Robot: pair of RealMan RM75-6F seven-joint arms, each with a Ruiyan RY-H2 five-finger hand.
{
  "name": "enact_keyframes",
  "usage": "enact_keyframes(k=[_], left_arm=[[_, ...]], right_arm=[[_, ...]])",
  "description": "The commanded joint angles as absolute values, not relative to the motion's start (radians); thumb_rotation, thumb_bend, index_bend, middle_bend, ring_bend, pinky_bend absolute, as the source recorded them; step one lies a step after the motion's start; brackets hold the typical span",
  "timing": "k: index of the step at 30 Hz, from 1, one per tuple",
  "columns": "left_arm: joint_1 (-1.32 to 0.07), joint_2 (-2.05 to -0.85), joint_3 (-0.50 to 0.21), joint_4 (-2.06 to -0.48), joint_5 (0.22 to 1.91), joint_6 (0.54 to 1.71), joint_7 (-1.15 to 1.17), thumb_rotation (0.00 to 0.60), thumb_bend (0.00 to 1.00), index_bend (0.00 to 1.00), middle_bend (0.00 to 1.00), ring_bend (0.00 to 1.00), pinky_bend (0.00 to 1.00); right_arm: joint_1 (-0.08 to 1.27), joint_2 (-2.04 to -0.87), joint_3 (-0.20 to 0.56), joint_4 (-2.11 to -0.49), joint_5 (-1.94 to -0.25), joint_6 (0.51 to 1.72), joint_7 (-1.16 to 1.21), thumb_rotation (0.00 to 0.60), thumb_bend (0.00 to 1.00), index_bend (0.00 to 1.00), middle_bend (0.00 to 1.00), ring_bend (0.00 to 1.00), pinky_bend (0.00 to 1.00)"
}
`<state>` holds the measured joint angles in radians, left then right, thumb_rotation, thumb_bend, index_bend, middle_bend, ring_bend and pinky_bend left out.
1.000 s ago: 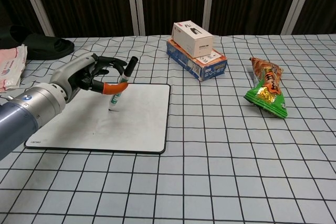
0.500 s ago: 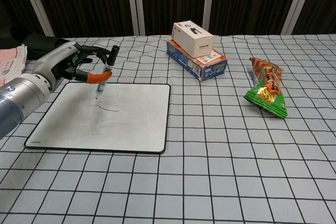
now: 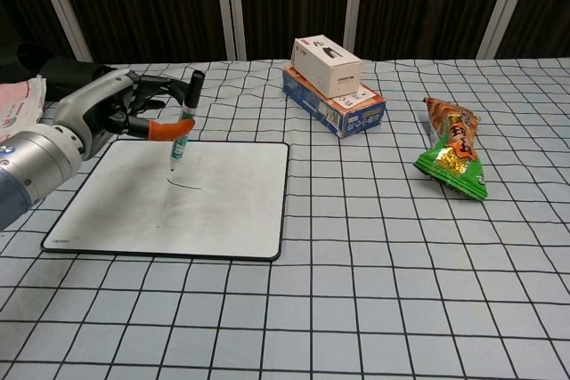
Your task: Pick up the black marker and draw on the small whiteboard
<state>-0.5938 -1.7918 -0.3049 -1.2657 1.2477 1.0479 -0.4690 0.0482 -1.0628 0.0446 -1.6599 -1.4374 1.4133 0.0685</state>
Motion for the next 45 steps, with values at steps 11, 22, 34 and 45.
enact_keyframes(k=[11, 22, 34, 45], left_arm=[[-0.605, -1.819, -0.303, -1.254, 1.219, 1.033, -0.428, 0.600, 0.56, 0.71, 0.16, 0.01, 0.01], [-0.610, -1.831, -0.306, -1.239, 1.205, 1.026, -0.415, 0.600, 0.56, 0.71, 0.16, 0.01, 0.01], [-0.610, -1.833, -0.304, -1.235, 1.204, 1.025, -0.411, 0.600, 0.56, 0.71, 0.16, 0.01, 0.01], [-0.603, -1.829, -0.298, -1.239, 1.199, 1.022, -0.407, 0.600, 0.56, 0.72, 0.16, 0.01, 0.01]], right_arm=[[0.050, -1.062, 0.045, -1.659, -1.437, 1.410, 0.074, 0.600, 0.35, 0.00, 0.00, 0.00, 0.00], [0.048, -1.062, 0.045, -1.658, -1.439, 1.413, 0.074, 0.600, 0.35, 0.00, 0.00, 0.00, 0.00], [0.050, -1.063, 0.046, -1.657, -1.438, 1.411, 0.075, 0.600, 0.35, 0.00, 0.00, 0.00, 0.00], [0.047, -1.063, 0.044, -1.657, -1.439, 1.413, 0.072, 0.600, 0.35, 0.00, 0.00, 0.00, 0.00]])
